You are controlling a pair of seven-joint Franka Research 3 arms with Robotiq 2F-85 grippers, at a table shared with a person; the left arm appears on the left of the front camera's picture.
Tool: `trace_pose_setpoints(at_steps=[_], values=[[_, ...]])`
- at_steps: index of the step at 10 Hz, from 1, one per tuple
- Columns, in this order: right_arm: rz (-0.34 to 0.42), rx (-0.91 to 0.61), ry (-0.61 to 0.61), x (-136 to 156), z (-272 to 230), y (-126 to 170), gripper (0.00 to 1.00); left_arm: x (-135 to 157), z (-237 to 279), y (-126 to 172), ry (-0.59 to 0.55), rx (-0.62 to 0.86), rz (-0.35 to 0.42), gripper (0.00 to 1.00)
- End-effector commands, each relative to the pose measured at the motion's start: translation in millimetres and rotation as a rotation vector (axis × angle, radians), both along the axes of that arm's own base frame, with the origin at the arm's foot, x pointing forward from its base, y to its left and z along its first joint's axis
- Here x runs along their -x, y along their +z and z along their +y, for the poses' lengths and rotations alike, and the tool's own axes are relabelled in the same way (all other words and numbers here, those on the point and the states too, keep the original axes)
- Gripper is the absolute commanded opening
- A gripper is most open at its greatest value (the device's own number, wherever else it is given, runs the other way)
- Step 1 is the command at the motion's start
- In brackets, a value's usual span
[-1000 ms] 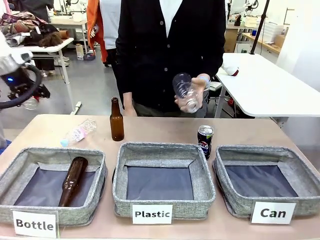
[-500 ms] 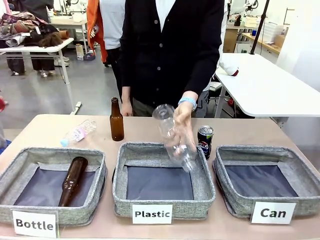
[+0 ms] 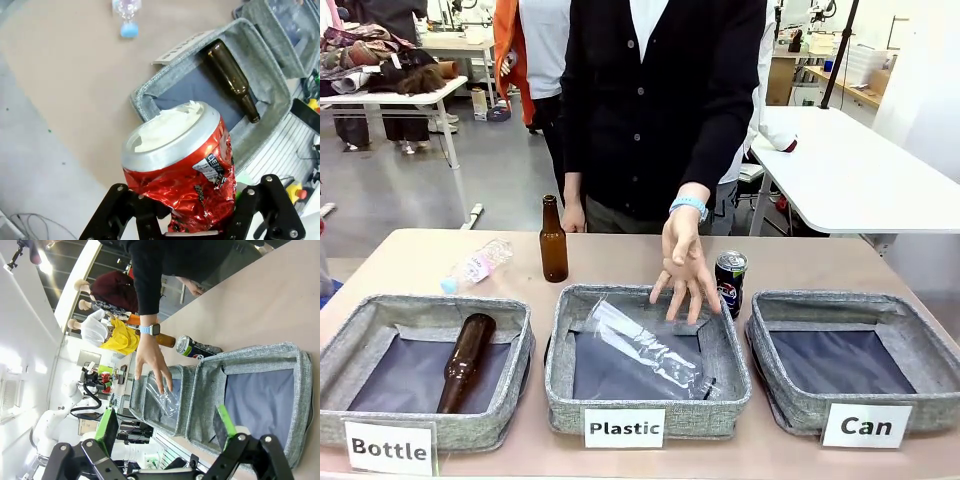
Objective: Sort the can waste into the basket.
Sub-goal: Pick up the can waste from the table and place it in the right Fabric basket.
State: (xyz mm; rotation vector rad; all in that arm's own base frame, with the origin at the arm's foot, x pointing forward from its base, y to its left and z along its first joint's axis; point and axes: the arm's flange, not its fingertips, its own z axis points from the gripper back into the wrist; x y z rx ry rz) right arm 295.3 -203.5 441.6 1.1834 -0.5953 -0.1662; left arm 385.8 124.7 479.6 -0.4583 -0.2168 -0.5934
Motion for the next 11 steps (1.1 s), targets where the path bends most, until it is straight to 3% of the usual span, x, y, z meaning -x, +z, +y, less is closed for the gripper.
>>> trace_pose_setpoints(at_steps=[1,2,4,5,8,9,10,11], values=[[-0.005,-0.025,-0.011,-2,0,5,1.0,-3,-11,-16,-0.053,0.043,-0.013,0.0],[-0.005,-0.025,-0.011,-2,0,5,1.0,-4,-48,-15,-0.175,0.089,-0.068,0.0],[-0.005,-0.025,-0.011,-2,0,5,1.0,-6,-137,-4,-0.372,0.017,-0.179,0.0],[-0.005,-0.025,-0.011,-2,0,5,1.0,-9,-175,-1,-0.419,-0.027,-0.219,0.0],[-0.005,-0.025,-0.011,-2,0,5,1.0,-5,-242,-7,-0.489,-0.123,-0.214,0.0],[0.0,0.0,0.0,0,0,0,1.0,-2,-284,1,-0.563,-0.117,-0.302,0.0],[-0.085,0.05,-0.046,29,-31,36,1.0,-1,-336,14,-0.695,-0.09,-0.416,0.0],[-0.113,0.098,-0.104,62,-71,59,1.0,-2,-402,28,-0.881,-0.088,-0.54,0.0]])
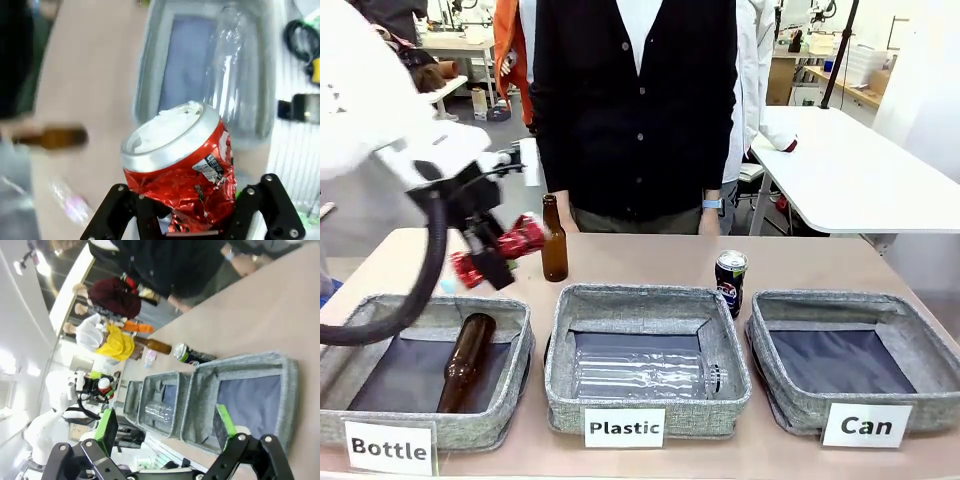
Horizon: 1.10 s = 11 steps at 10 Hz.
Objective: Sort the can waste into the basket.
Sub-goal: Pick up the can waste from the table and place it in the right Fabric basket.
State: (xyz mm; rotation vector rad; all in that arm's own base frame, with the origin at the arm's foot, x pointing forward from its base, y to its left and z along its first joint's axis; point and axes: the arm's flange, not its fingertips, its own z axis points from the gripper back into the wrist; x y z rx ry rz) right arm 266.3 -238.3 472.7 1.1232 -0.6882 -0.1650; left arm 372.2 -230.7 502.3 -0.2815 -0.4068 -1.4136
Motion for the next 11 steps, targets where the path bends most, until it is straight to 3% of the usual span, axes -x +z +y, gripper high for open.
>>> trace_pose_setpoints(at_steps=[1,2,4,5,6,7,11], values=[[-0.039,0.05,-0.093,57,-68,33,1.0,-15,-96,12,-0.356,-0.001,-0.152,0.0],[-0.023,0.07,-0.136,77,-95,29,1.0,-10,-140,14,-0.443,-0.047,-0.221,0.0],[0.034,0.089,-0.142,98,-113,12,1.0,27,-216,13,-0.495,-0.004,-0.345,0.0],[0.024,0.111,-0.114,98,-111,5,1.0,47,-249,6,-0.511,0.018,-0.362,0.0],[0.021,0.088,-0.129,94,-110,3,1.0,48,-264,1,-0.431,-0.017,-0.301,0.0],[0.034,0.084,-0.185,114,-115,14,1.0,46,-240,14,-0.528,-0.008,-0.319,0.0],[0.034,0.084,-0.185,114,-115,14,1.0,46,-252,7,-0.509,-0.006,-0.322,0.0]])
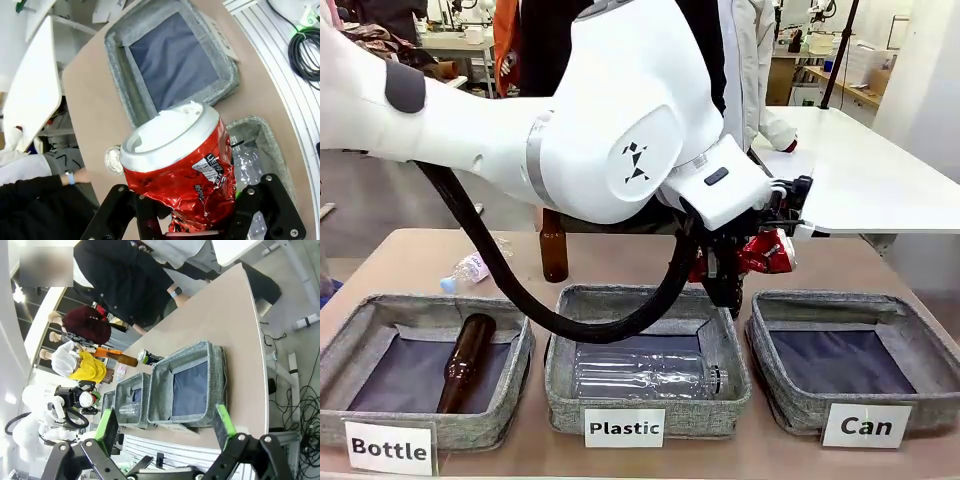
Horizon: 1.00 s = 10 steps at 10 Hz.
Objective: Sort the can waste into the basket.
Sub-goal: Pick up the can waste from the table and place it in the right Fabric basket.
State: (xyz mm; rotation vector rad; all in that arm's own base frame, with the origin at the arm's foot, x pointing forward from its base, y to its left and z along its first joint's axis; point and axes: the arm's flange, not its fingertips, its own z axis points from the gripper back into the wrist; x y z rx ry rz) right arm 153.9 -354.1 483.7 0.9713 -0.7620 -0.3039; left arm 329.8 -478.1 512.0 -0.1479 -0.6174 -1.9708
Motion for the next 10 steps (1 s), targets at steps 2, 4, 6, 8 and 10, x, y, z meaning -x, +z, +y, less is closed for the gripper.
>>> trace_pose_setpoints(at_steps=[2,4,6,8,10], values=[[0.002,-0.005,-0.003,1,1,3,1.0,-18,-79,-3,-0.058,0.089,-0.196,0.0],[0.002,-0.005,-0.003,1,1,3,1.0,-39,-148,-16,-0.083,0.039,-0.184,0.0],[0.002,-0.005,-0.003,1,1,3,1.0,-39,-194,-40,-0.04,0.078,-0.113,0.0],[0.002,-0.005,-0.003,1,1,3,1.0,-29,-212,-56,-0.056,0.044,-0.015,0.0],[0.002,-0.005,-0.003,1,1,3,1.0,-25,-221,-68,-0.017,0.01,-0.025,0.0]])
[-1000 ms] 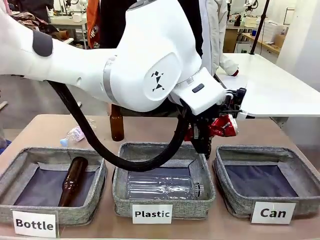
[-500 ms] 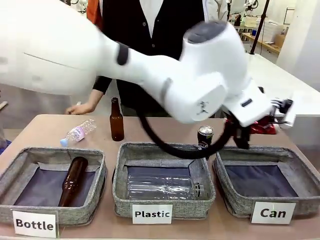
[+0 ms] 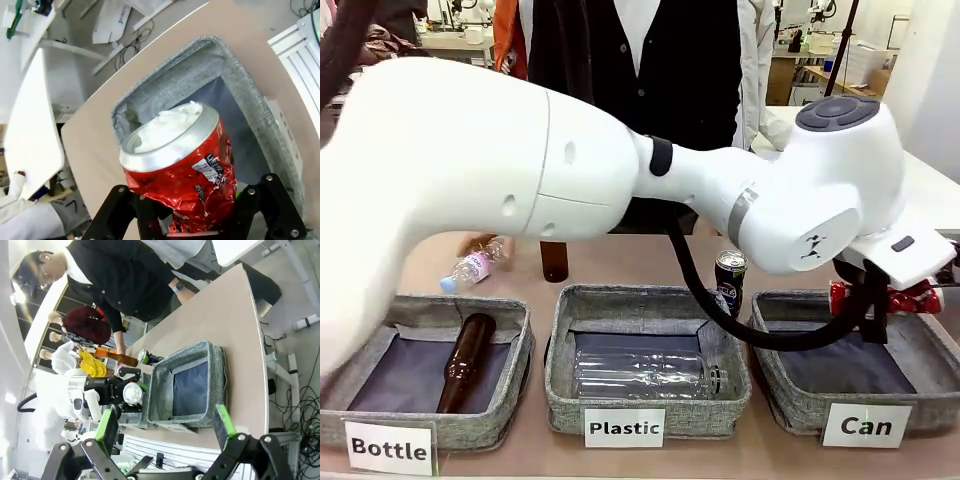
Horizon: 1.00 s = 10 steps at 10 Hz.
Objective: Sort the can waste into the basket.
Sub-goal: Pick up the can waste from the table and place it in the right Fabric basket.
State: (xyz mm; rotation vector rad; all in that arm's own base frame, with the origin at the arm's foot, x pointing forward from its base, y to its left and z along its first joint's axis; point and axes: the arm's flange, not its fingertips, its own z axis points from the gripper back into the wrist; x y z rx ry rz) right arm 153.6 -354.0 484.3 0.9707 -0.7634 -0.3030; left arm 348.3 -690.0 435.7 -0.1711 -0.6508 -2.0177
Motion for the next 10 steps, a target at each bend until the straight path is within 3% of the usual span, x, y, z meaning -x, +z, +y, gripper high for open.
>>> trace_pose_setpoints(at_steps=[1,2,3,4,5,10], values=[[0.003,-0.005,-0.003,1,1,3,1.0,-8,-11,5,0.019,-0.031,0.012,0.58],[0.003,-0.005,-0.003,1,1,3,1.0,-8,-12,3,0.022,-0.033,0.007,0.58],[0.003,-0.005,-0.003,1,1,3,1.0,-7,-14,2,0.015,-0.035,0.005,1.0],[0.003,-0.005,-0.003,1,1,3,1.0,-6,-14,1,0.011,-0.04,0.007,0.6],[0.003,-0.005,-0.003,1,1,3,1.0,-4,-15,1,-0.001,-0.036,0.005,1.0],[0.003,-0.005,-0.003,1,1,3,1.0,-7,-3,15,0.011,0.019,0.028,1.0]])
